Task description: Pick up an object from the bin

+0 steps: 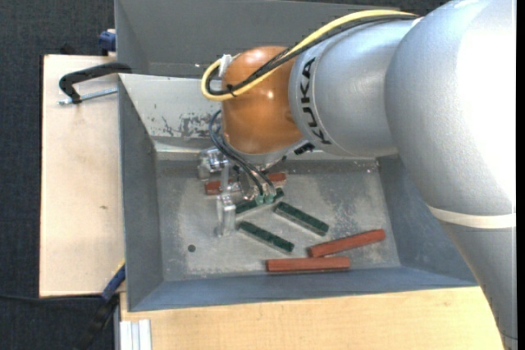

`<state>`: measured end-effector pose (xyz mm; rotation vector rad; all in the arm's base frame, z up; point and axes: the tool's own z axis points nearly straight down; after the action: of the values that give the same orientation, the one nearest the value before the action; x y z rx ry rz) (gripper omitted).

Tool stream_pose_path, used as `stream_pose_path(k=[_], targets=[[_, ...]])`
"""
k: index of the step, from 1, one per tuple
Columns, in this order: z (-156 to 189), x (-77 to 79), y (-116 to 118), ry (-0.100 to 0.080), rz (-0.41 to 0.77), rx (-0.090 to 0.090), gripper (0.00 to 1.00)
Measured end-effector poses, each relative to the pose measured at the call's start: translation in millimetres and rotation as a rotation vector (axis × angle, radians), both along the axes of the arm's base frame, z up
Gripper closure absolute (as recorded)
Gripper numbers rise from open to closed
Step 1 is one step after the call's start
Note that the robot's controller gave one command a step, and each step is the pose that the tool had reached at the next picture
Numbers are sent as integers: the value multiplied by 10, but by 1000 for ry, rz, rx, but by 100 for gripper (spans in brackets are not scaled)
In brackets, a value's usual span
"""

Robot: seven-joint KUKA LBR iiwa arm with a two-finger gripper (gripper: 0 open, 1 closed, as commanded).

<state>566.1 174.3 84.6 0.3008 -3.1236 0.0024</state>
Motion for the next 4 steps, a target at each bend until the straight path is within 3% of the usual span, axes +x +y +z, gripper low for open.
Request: stream_pose_path(k=[1,2,3,4], targets=[[32,57,1,-3,-10,3,0],[-136,289,-741,-6,-33,4,100],[-137,289,-741,-5,-33,4,100],[270,202,-742,-4,-44,4,100]])
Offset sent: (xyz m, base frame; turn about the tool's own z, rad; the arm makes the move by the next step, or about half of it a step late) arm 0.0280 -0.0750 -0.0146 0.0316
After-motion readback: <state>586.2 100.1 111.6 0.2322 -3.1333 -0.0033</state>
